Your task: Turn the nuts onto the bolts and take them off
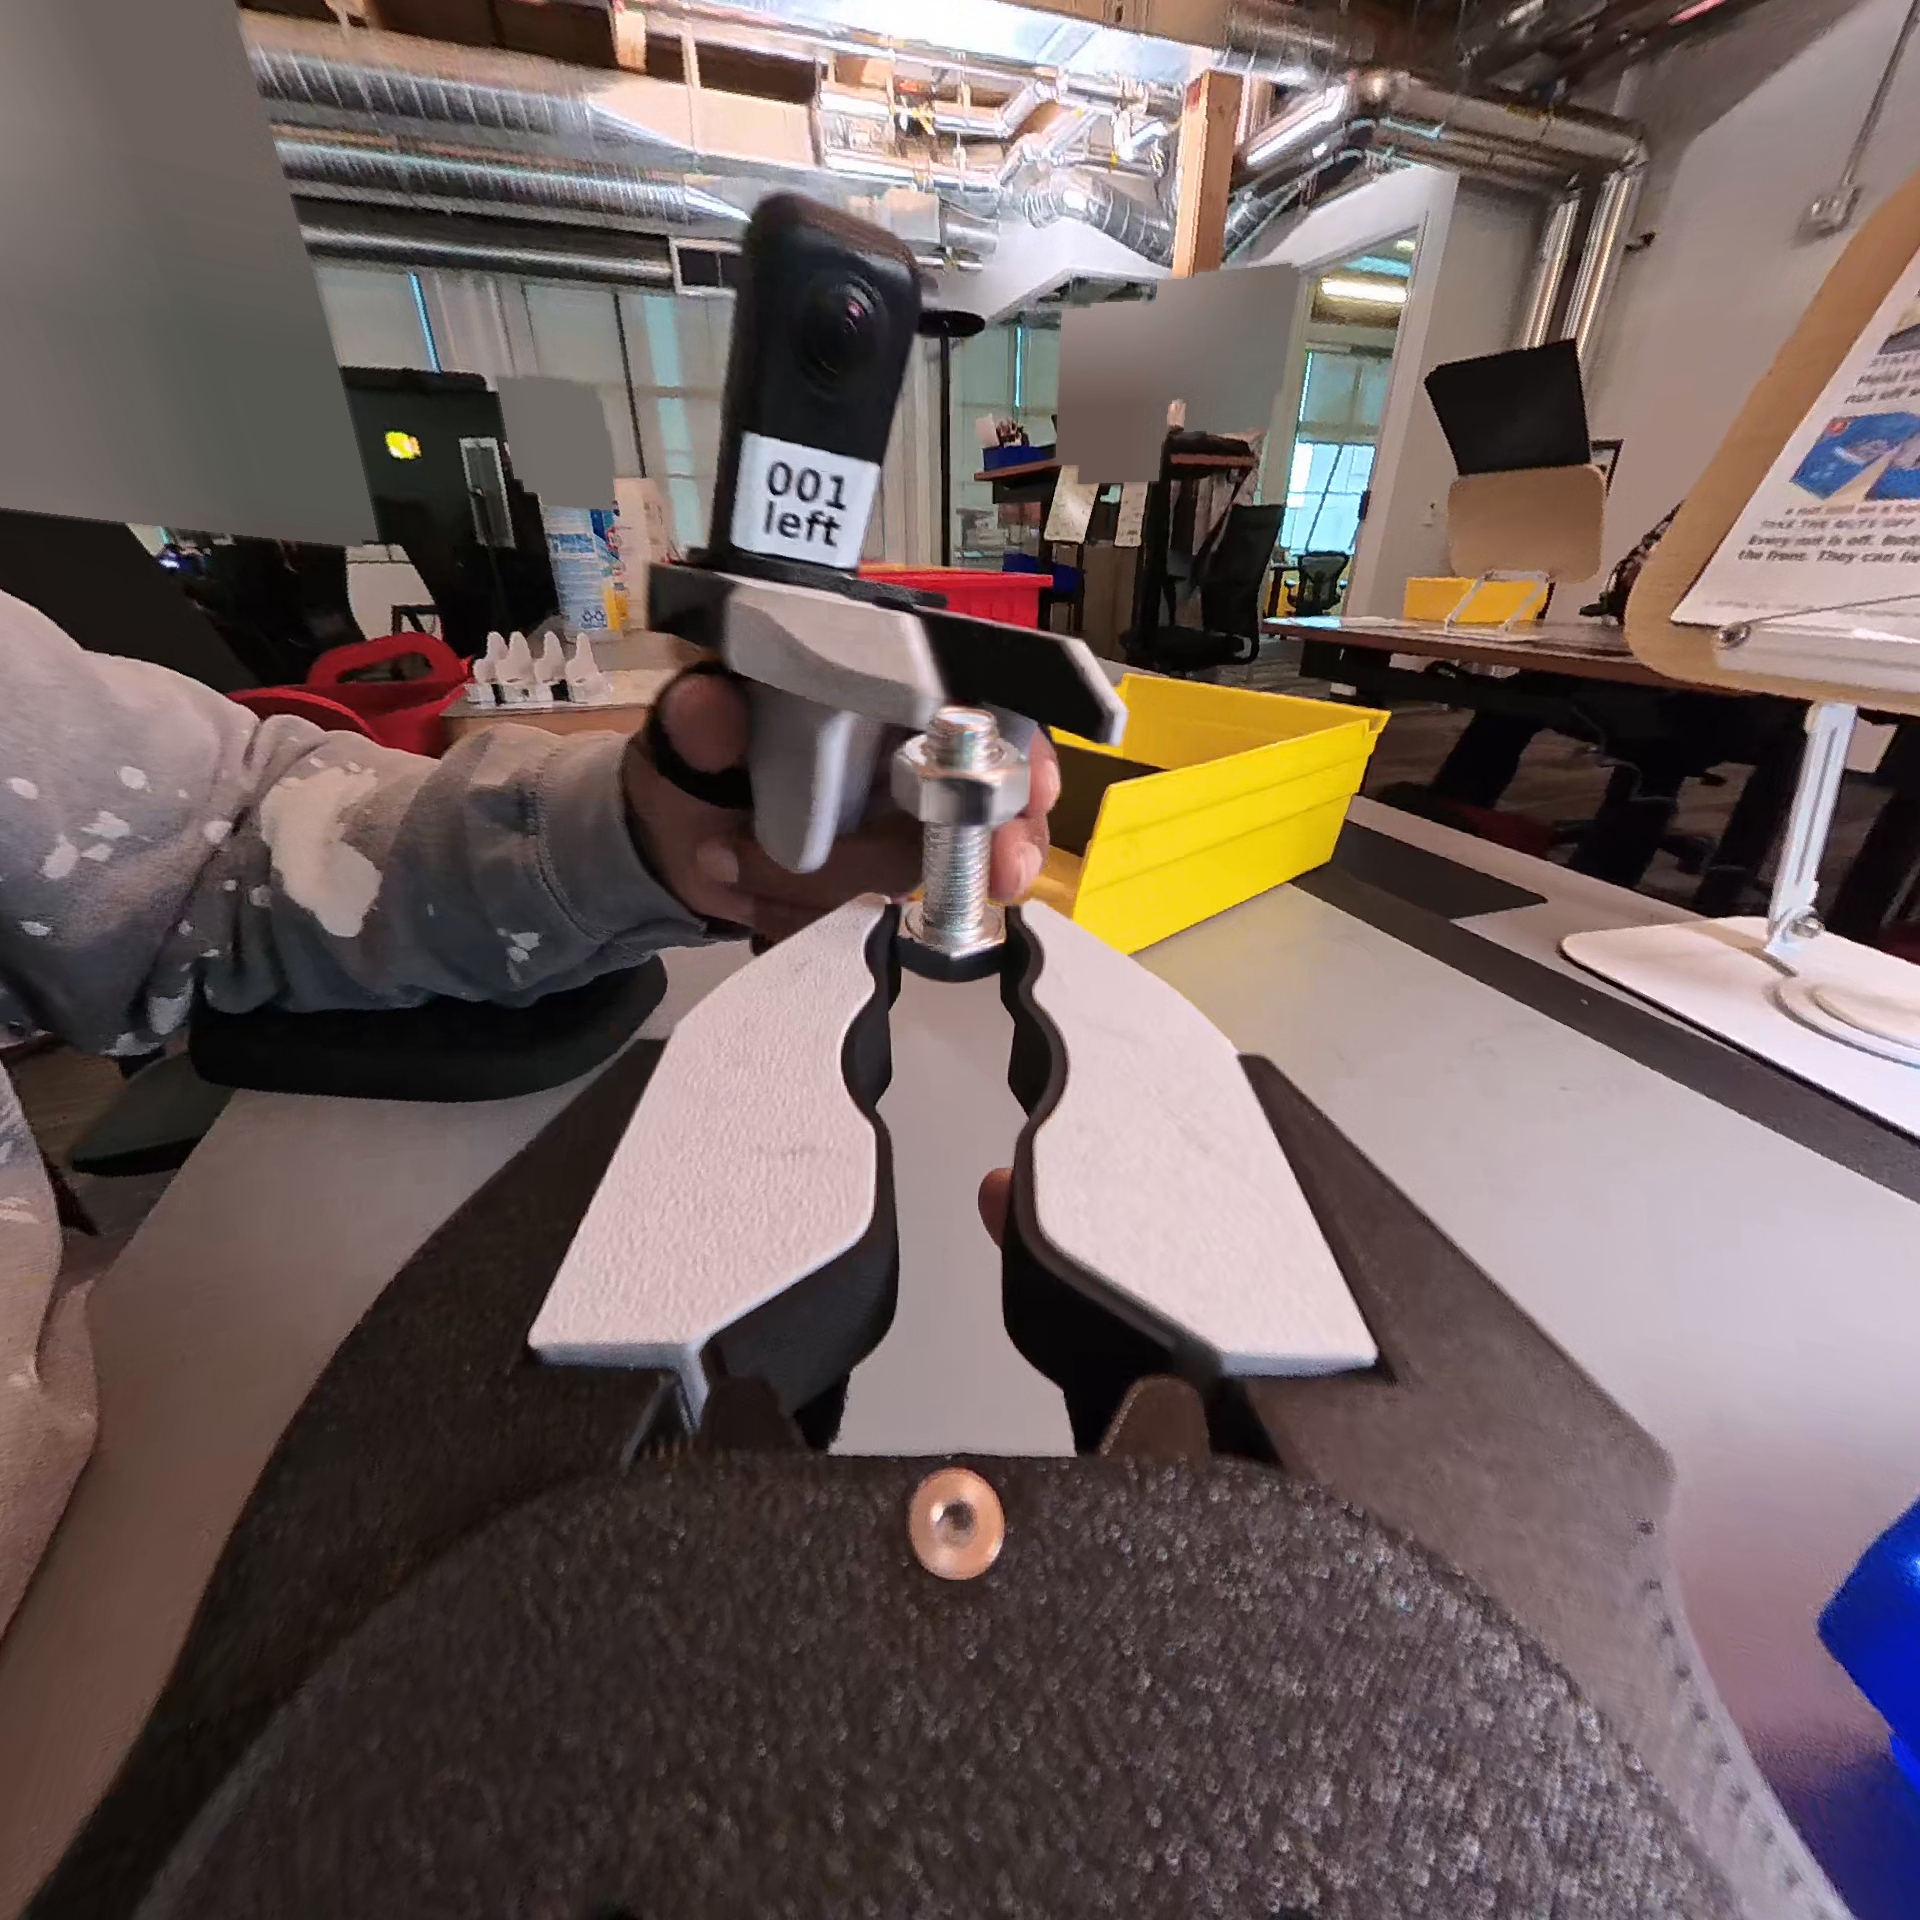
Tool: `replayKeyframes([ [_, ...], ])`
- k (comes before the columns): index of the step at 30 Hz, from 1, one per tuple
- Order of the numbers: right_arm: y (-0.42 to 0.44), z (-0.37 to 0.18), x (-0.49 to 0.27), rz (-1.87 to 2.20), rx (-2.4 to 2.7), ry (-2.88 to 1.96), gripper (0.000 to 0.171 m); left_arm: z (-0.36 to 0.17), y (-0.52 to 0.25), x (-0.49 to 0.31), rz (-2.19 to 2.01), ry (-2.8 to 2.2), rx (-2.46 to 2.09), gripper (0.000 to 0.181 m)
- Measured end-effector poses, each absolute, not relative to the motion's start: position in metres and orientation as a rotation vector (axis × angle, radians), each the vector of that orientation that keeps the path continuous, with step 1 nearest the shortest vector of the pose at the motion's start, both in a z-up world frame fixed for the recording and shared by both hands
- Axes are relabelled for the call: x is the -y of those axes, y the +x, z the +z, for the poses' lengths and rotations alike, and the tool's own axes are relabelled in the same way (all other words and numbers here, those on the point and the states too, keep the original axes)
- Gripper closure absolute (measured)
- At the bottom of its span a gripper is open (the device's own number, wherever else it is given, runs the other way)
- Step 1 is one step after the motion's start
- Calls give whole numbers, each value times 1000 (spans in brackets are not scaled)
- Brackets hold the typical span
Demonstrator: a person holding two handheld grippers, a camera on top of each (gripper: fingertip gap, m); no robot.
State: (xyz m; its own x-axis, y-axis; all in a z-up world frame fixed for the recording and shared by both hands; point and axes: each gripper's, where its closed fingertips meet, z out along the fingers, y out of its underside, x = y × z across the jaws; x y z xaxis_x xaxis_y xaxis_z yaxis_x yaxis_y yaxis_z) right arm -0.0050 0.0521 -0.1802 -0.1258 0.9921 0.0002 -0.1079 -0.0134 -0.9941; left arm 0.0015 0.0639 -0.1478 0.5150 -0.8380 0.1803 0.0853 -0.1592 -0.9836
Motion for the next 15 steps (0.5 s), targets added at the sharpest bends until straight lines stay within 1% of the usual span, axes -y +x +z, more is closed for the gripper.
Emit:
replayKeyframes([
  [2,-7,-183,-52,1348,1225,-1083,153,-150,12,-58,-954,-1520,-712,145],
  [5,-7,-182,-49,1344,1230,-1070,153,-155,10,-64,-899,-1544,-714,145],
  [6,-5,-181,-50,1359,1222,-1060,153,-157,1,-72,-853,-1583,-663,165],
  [7,-3,-176,-48,1387,1217,-1030,153,-160,-9,-80,-788,-1609,-630,165],
  [10,-2,-174,-49,1369,1212,-1025,153,-155,-15,-78,-854,-1588,-604,159],
  [15,-7,-183,-54,1338,1224,-1086,153,-152,8,-62,-914,-1540,-700,144],
])
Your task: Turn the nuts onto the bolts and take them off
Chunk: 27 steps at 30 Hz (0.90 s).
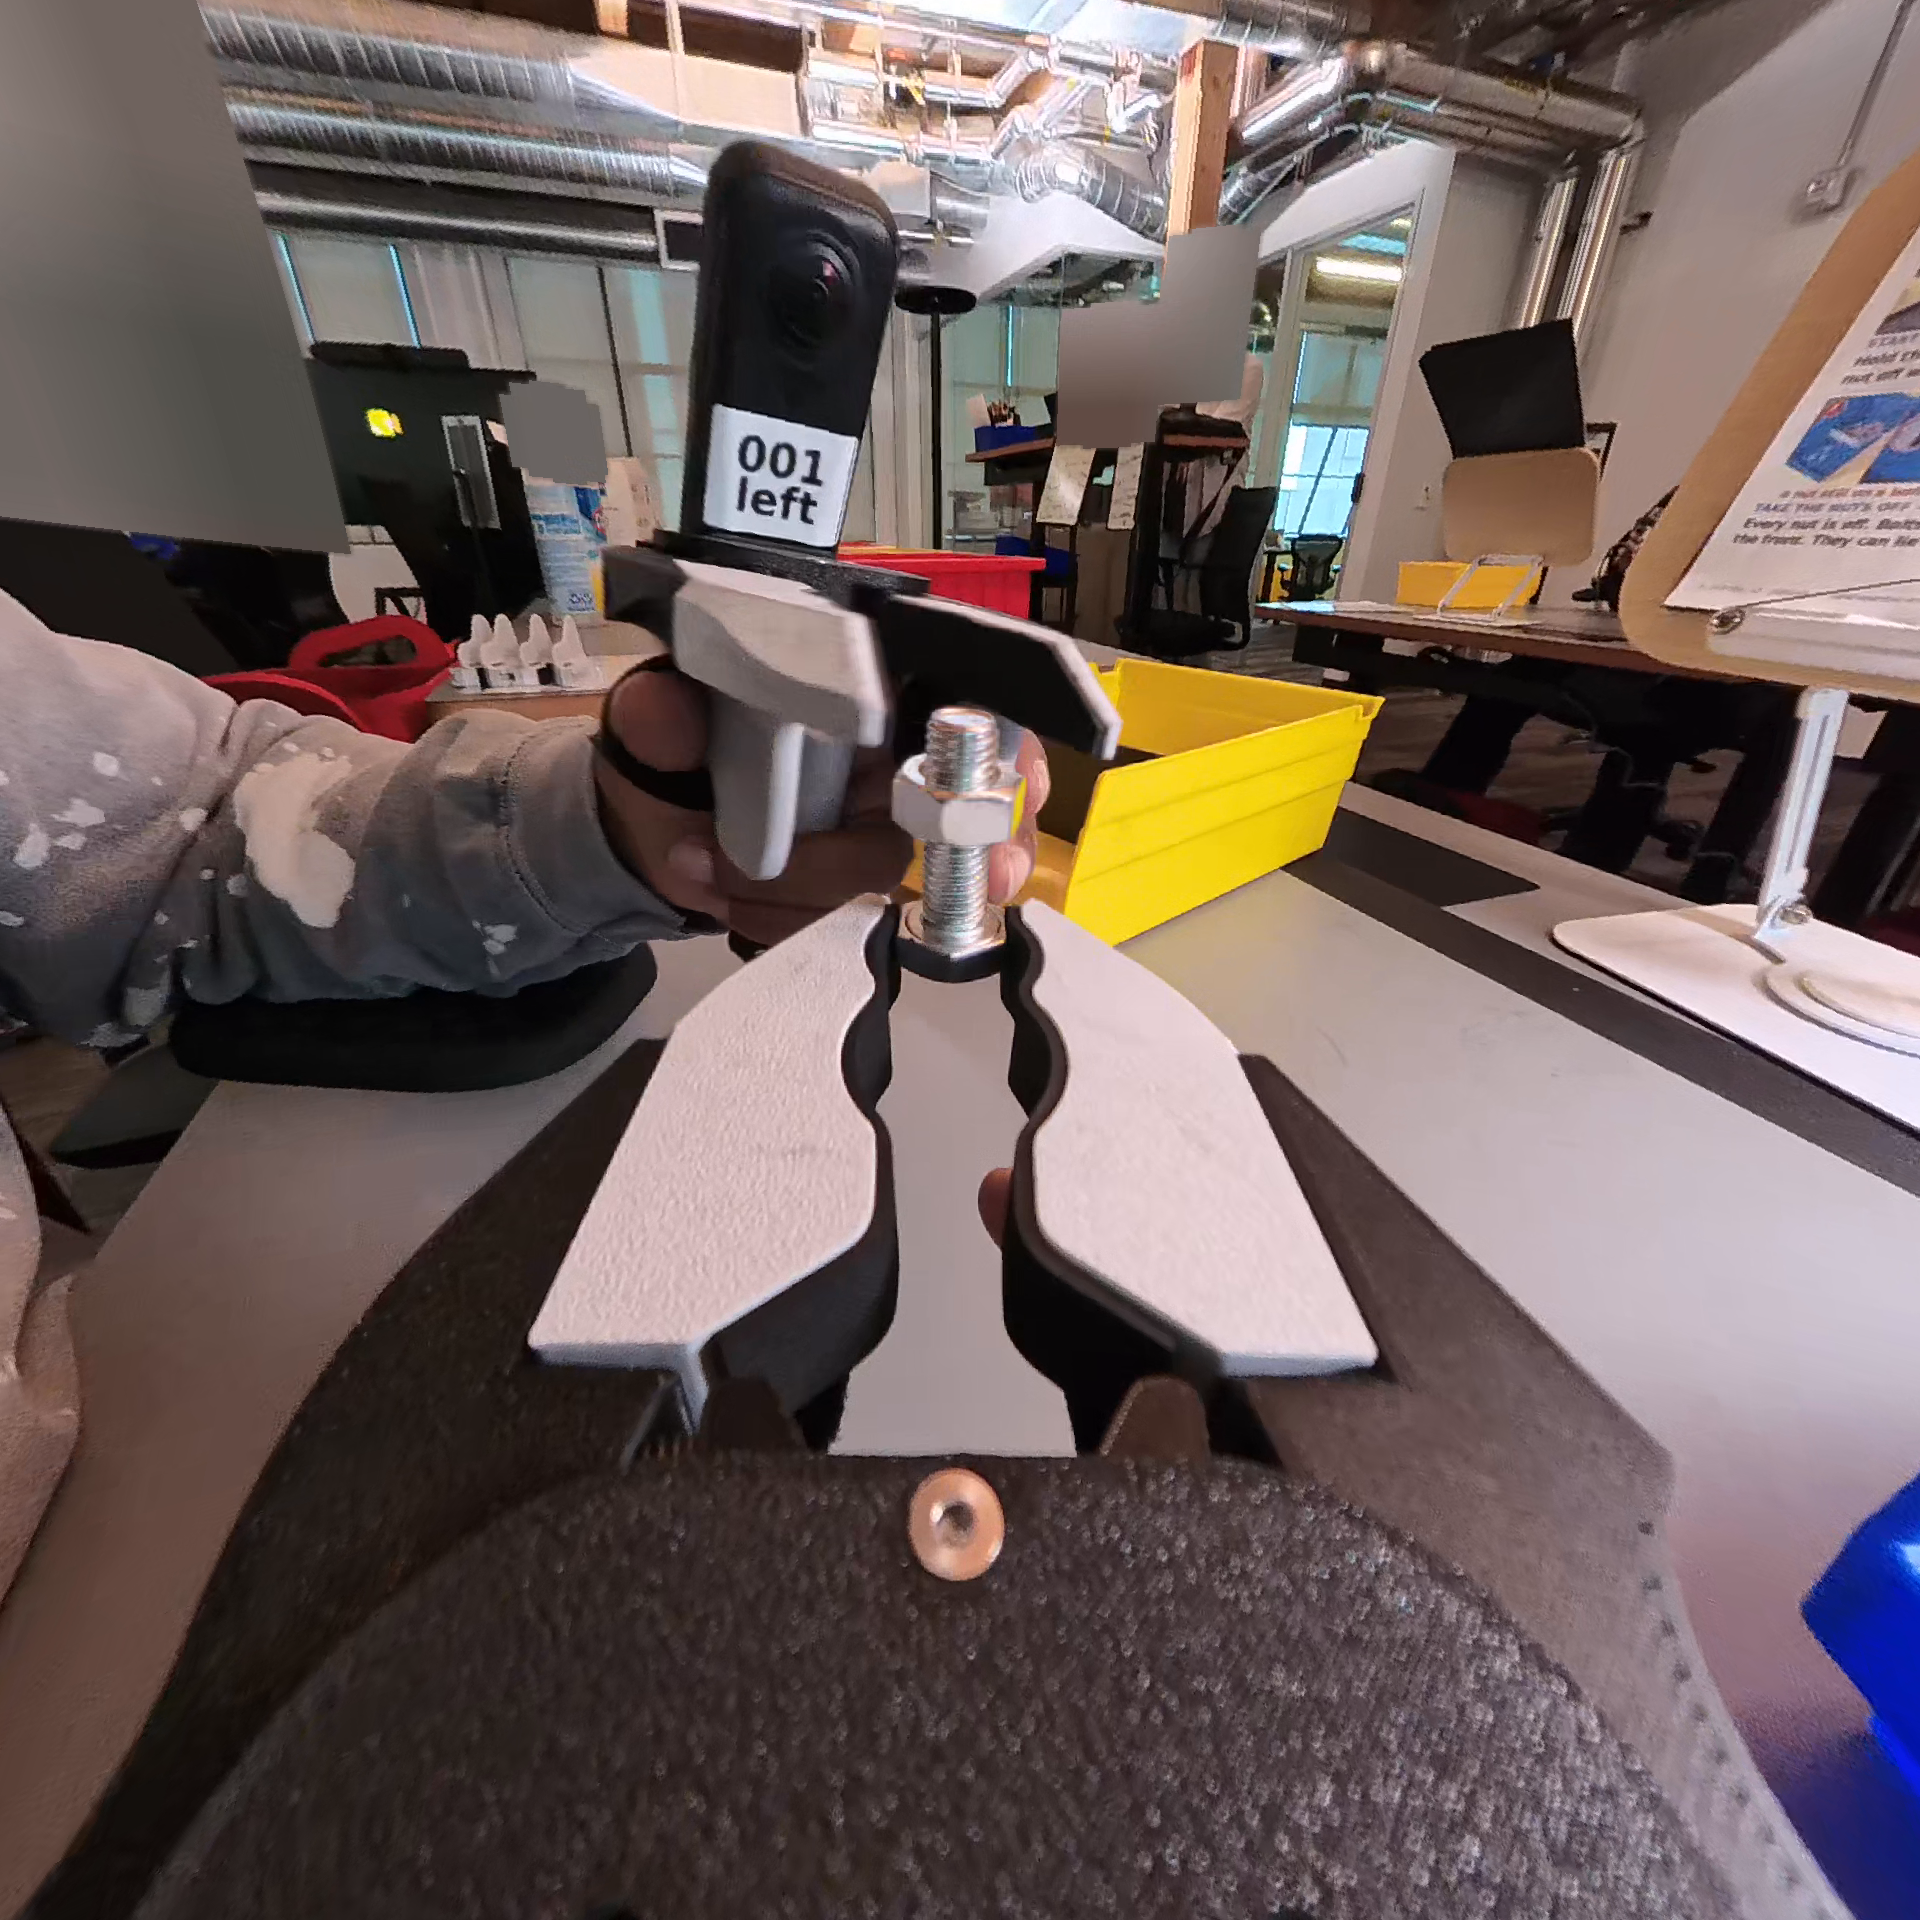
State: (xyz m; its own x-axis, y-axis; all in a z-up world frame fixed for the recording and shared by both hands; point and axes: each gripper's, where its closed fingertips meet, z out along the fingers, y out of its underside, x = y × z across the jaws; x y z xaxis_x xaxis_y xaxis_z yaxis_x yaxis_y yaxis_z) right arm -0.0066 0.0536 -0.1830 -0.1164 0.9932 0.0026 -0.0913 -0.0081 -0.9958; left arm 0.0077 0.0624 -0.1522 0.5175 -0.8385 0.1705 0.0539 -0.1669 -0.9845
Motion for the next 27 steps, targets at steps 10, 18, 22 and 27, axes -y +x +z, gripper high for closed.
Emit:
replayKeyframes([
  [10,-4,-178,-53,1344,1213,-1062,153,-157,-6,-74,-846,-1606,-628,159],
  [18,-5,-181,-54,1341,1215,-1080,153,-165,0,-77,-787,-1668,-630,171],
  [22,-4,-178,-53,1335,1217,-1064,153,-165,-11,-81,-826,-1673,-574,159],
  [27,-7,-183,-56,1328,1217,-1099,153,-161,10,-67,-887,-1632,-676,141],
])
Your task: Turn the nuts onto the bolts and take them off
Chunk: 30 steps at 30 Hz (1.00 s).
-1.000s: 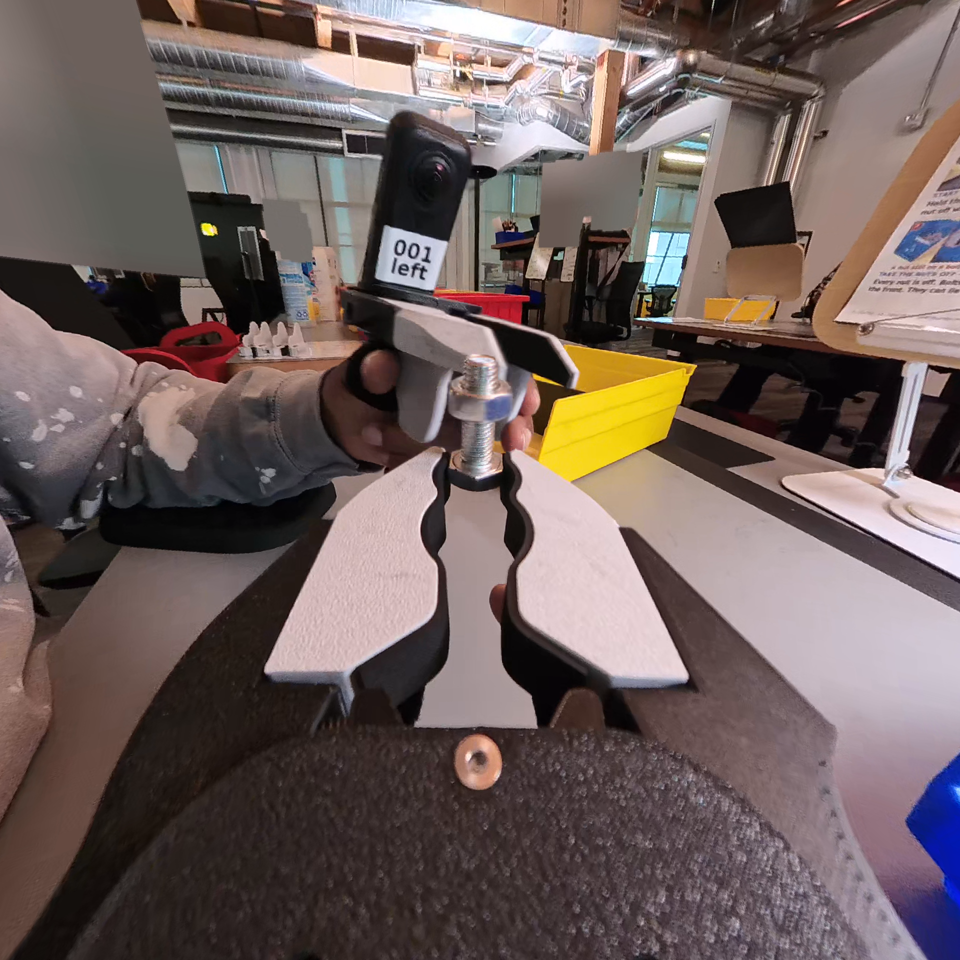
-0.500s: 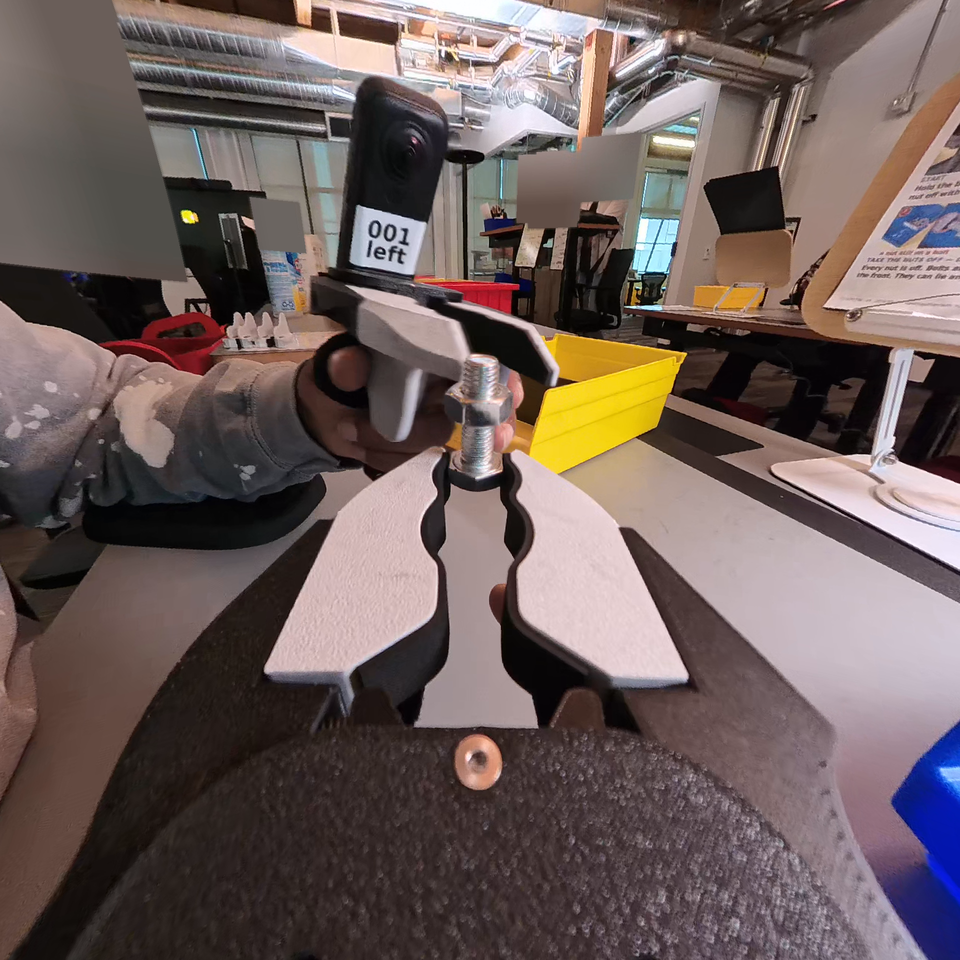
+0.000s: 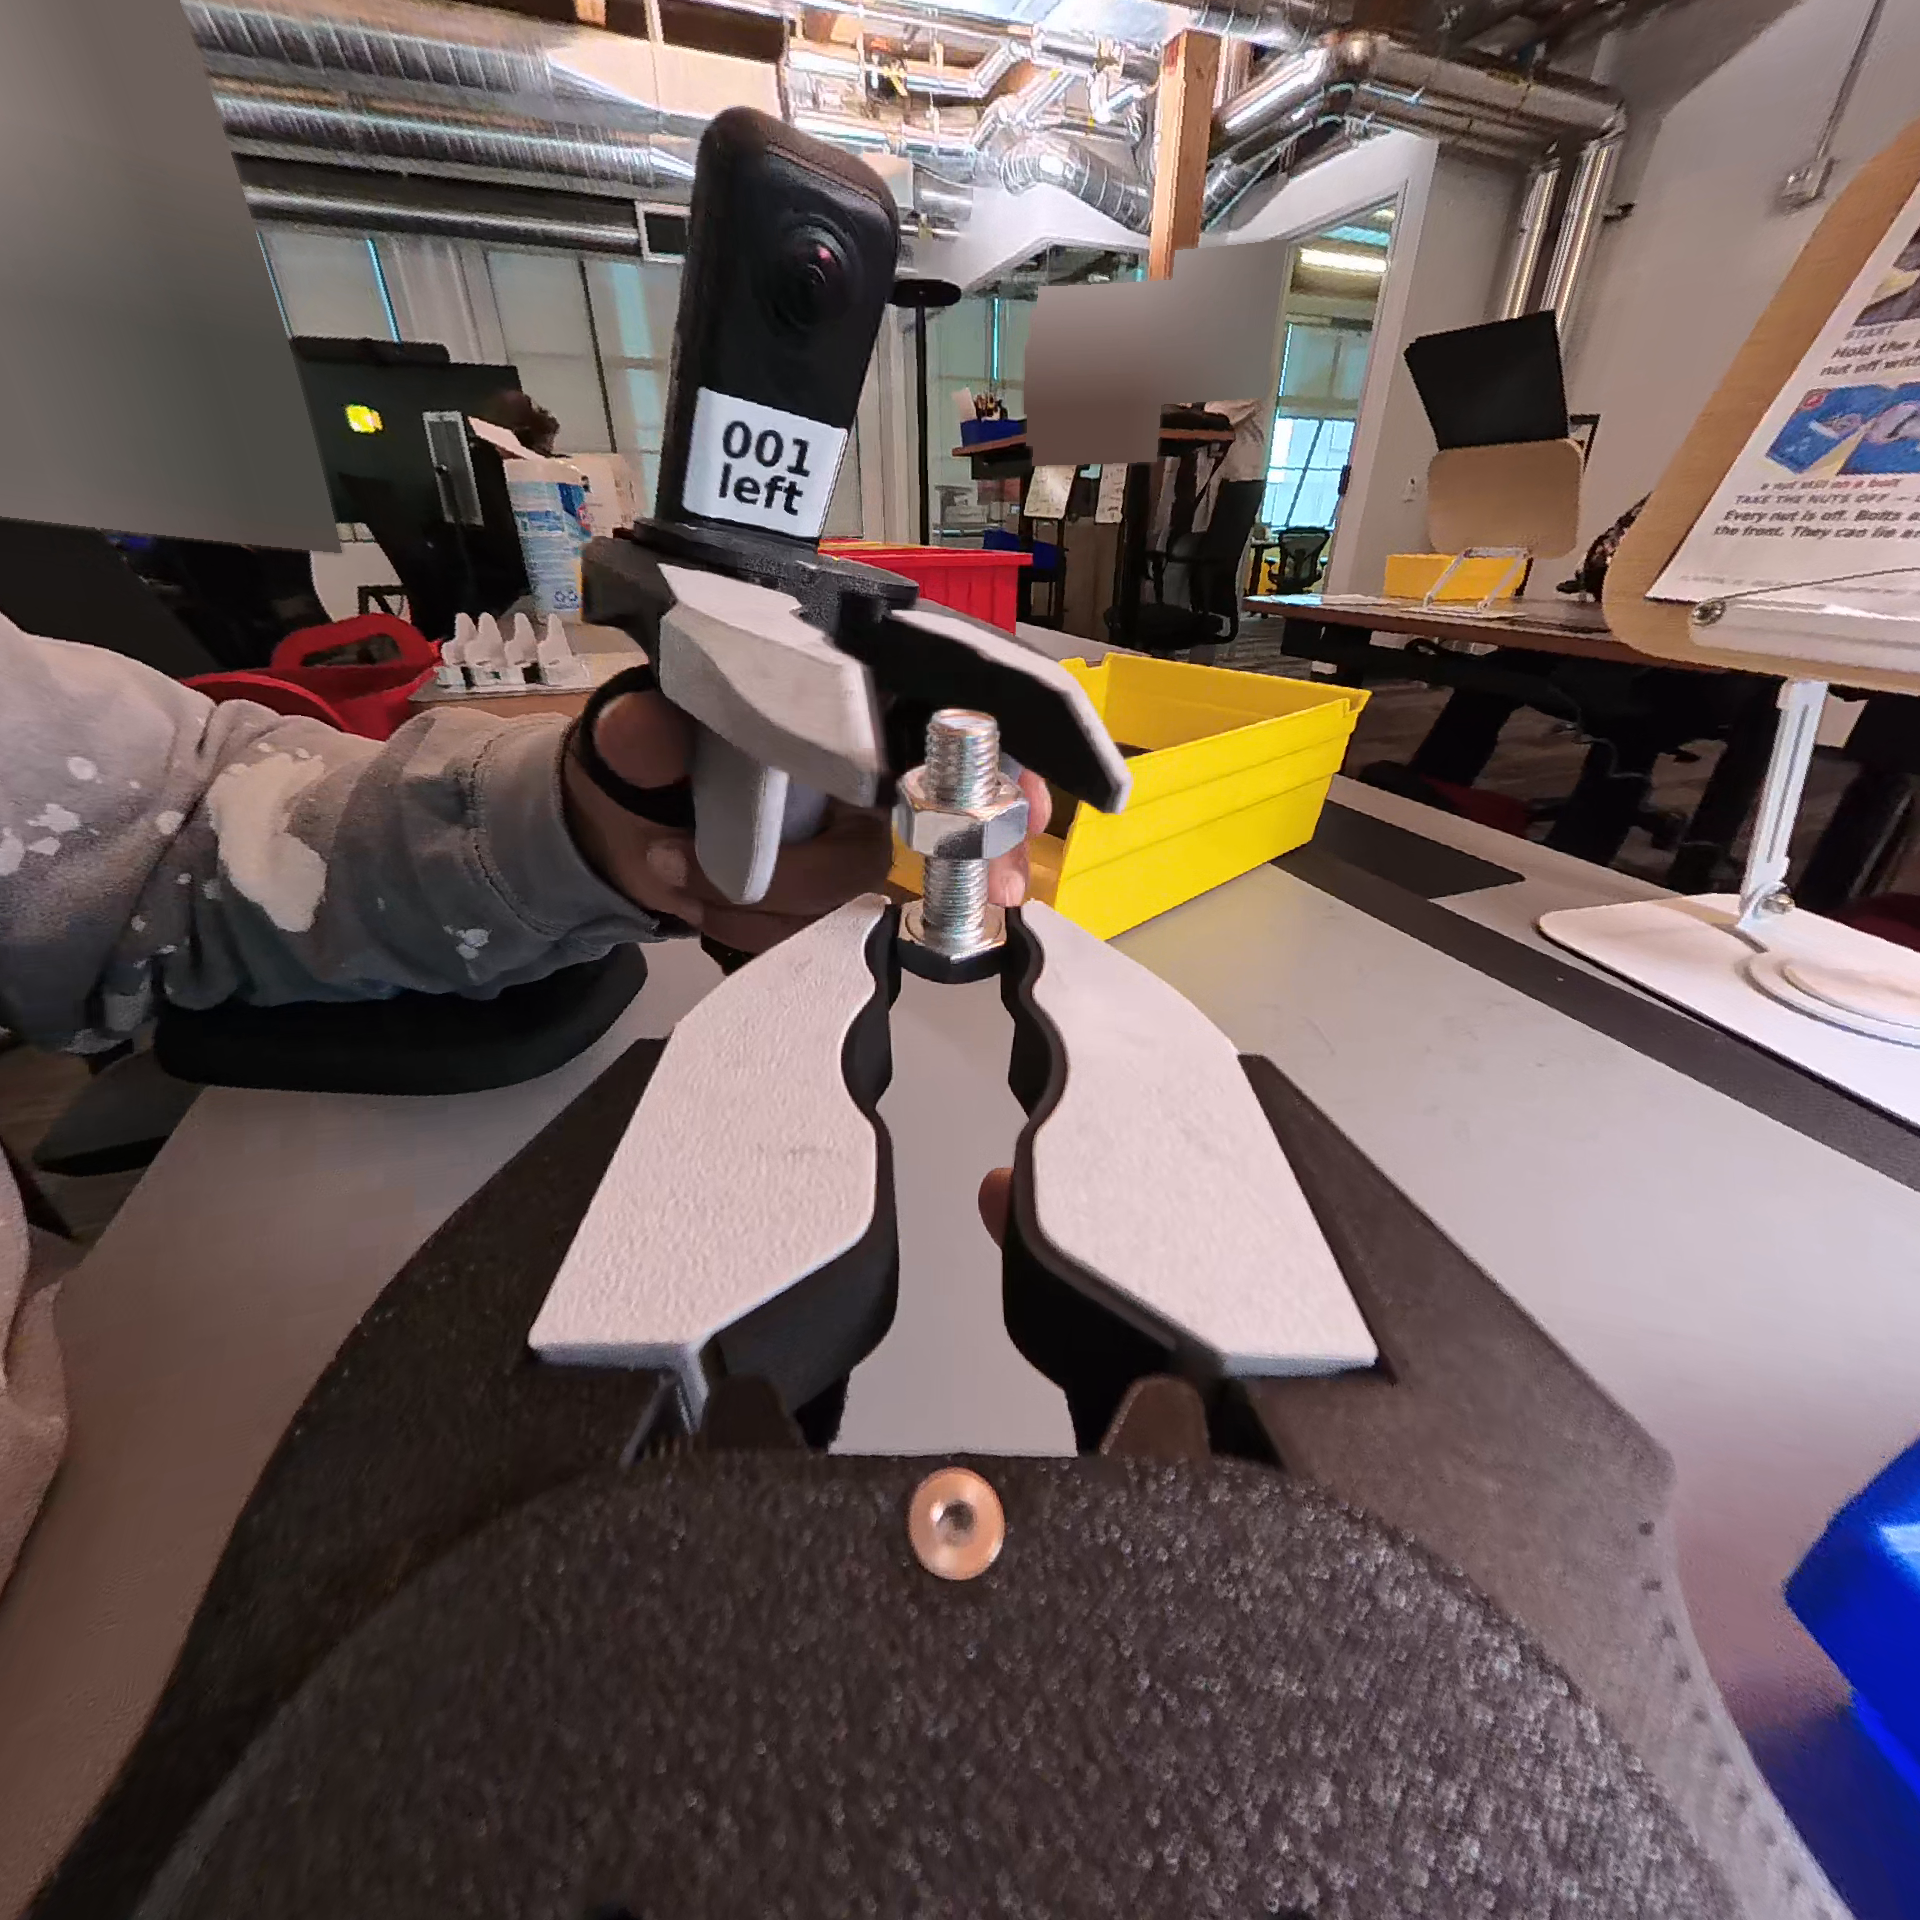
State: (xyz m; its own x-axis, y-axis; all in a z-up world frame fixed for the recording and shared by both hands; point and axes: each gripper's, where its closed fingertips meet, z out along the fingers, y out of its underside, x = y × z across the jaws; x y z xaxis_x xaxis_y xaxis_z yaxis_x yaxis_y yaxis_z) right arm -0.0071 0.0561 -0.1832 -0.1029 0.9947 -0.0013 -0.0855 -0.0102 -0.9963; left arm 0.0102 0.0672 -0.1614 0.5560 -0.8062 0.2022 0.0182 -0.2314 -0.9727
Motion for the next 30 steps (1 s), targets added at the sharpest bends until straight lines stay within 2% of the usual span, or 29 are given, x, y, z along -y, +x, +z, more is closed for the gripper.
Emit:
replayKeyframes([
  [2,-7,-183,-56,1323,1214,-1102,153,-163,8,-71,-851,-1651,-660,147],
  [3,-6,-182,-55,1343,1213,-1085,153,-168,-3,-81,-771,-1699,-597,167],
  [4,-5,-180,-55,1353,1208,-1076,153,-170,-12,-87,-719,-1713,-571,169],
  [11,-8,-185,-58,1323,1215,-1111,153,-159,8,-67,-897,-1632,-667,140],
  [13,-8,-184,-56,1323,1221,-1106,153,-164,9,-70,-848,-1651,-680,141],
  [15,-7,-184,-56,1335,1219,-1097,153,-168,-7,-83,-753,-1705,-580,170],
  [16,-6,-182,-55,1341,1214,-1091,153,-170,-15,-88,-719,-1715,-554,173],
  [23,-10,-191,-62,1294,1226,-1162,153,-163,10,-68,-850,-1638,-691,138],
  [26,-11,-192,-62,1278,1232,-1180,153,-169,8,-73,-787,-1666,-692,147],
  [28,-8,-190,-65,1314,1216,-1176,153,-170,-5,-82,-725,-1691,-625,165],
  [30,-7,-187,-65,1297,1215,-1165,153,-172,-15,-87,-692,-1705,-601,163],
])
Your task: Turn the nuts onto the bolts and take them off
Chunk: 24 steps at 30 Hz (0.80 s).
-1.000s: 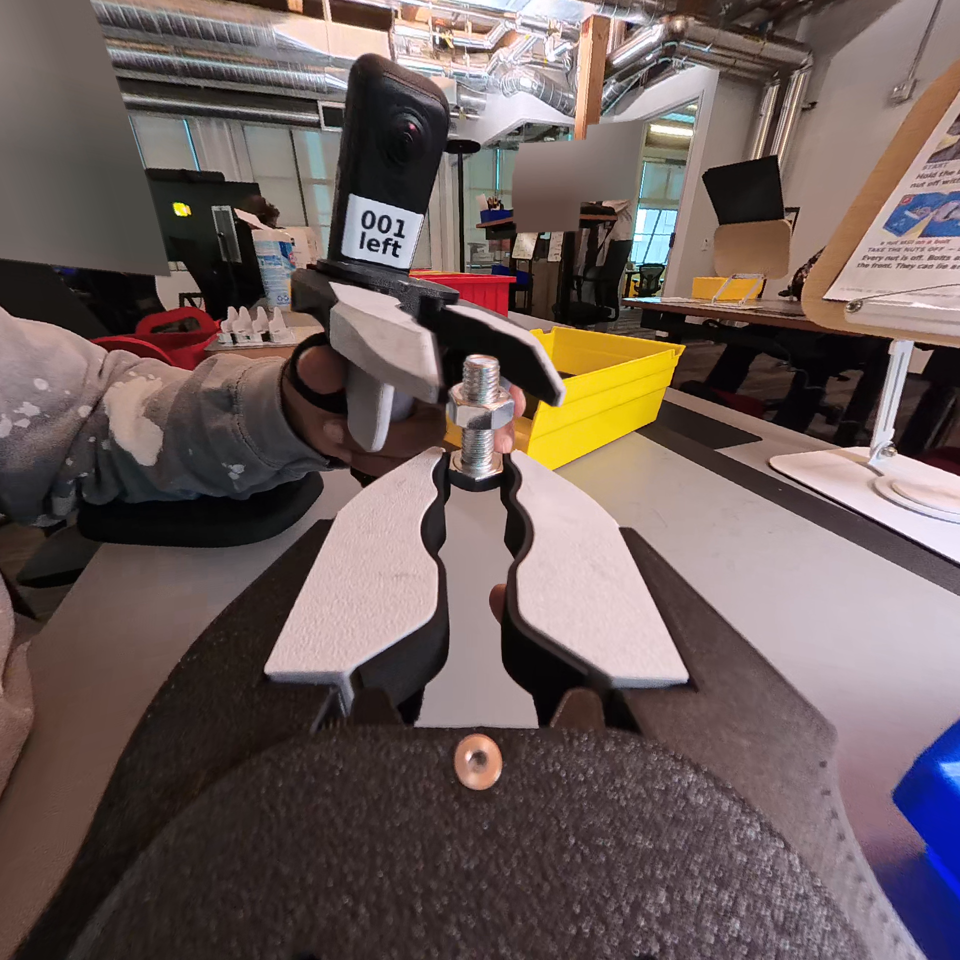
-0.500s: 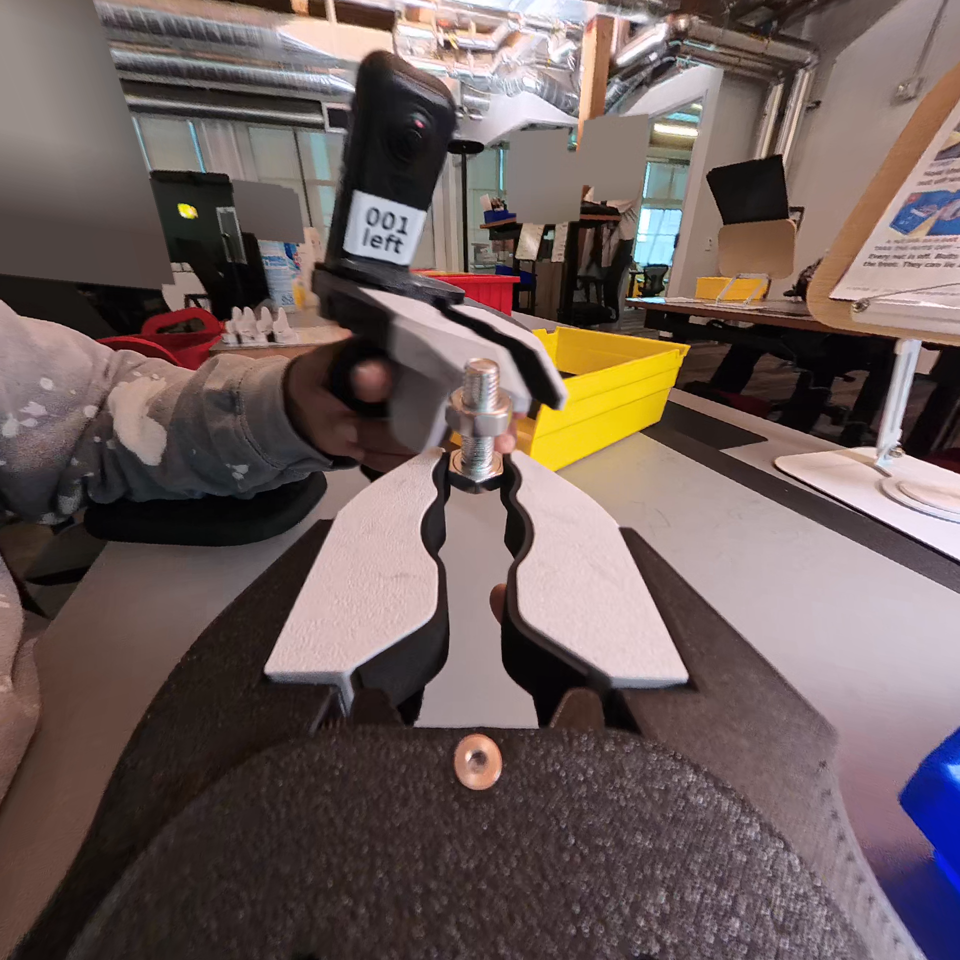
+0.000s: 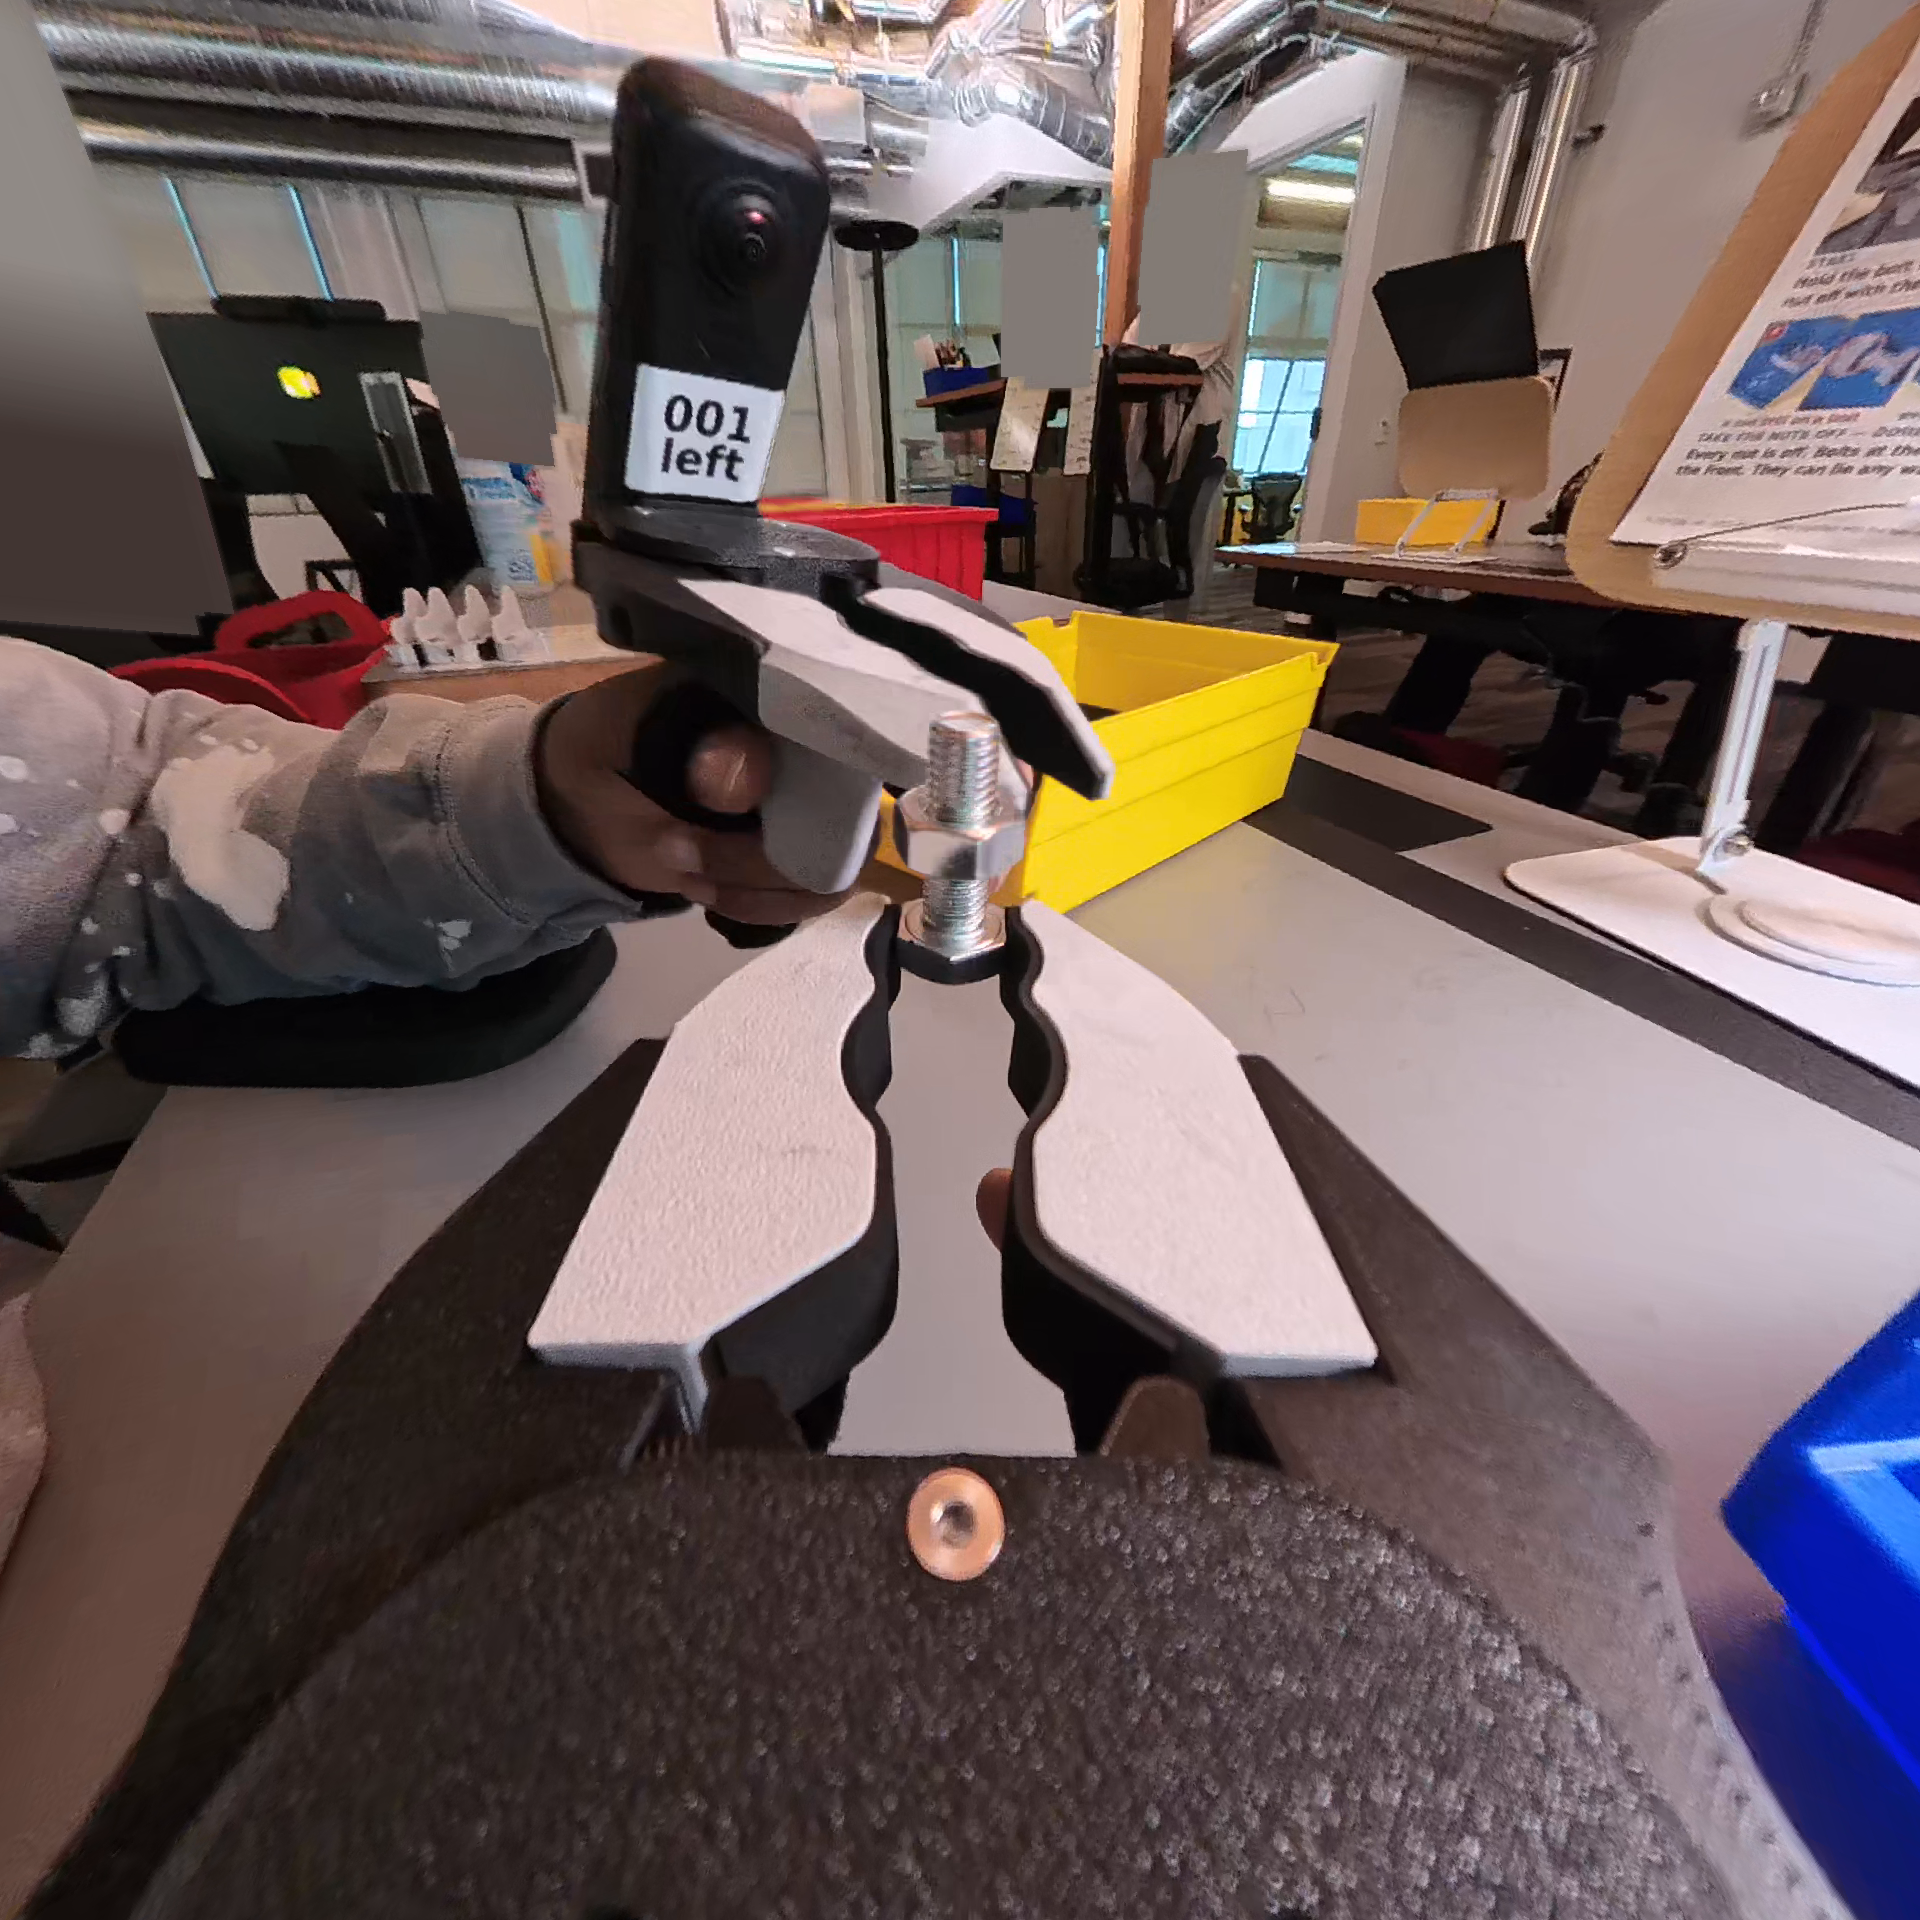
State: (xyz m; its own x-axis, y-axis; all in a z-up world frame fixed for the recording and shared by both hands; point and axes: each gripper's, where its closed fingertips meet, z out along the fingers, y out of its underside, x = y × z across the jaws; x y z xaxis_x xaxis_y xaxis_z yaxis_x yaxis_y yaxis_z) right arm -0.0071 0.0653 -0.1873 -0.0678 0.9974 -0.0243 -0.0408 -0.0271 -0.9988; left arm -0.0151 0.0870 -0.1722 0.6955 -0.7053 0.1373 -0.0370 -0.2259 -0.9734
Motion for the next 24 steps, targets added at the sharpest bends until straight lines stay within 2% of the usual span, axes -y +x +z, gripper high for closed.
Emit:
replayKeyframes([
  [6,-12,-197,-68,1267,1233,-1223,153,-169,6,-72,-836,-1657,-679,141],
  [8,-12,-197,-66,1270,1238,-1220,153,-174,4,-76,-788,-1680,-678,145],
  [10,-11,-195,-67,1283,1232,-1211,153,-174,-7,-84,-737,-1705,-613,165],
  [12,-9,-192,-66,1284,1228,-1198,153,-176,-16,-89,-718,-1719,-589,164],
  [18,-12,-200,-69,1254,1242,-1248,153,-171,4,-74,-827,-1661,-675,142],
  [21,-13,-199,-68,1248,1241,-1247,153,-176,2,-78,-772,-1681,-674,148],
  [22,-11,-198,-70,1256,1229,-1247,153,-177,-6,-84,-734,-1714,-624,166],
  [24,-9,-193,-70,1280,1218,-1225,153,-180,-18,-91,-671,-1726,-605,164],
])
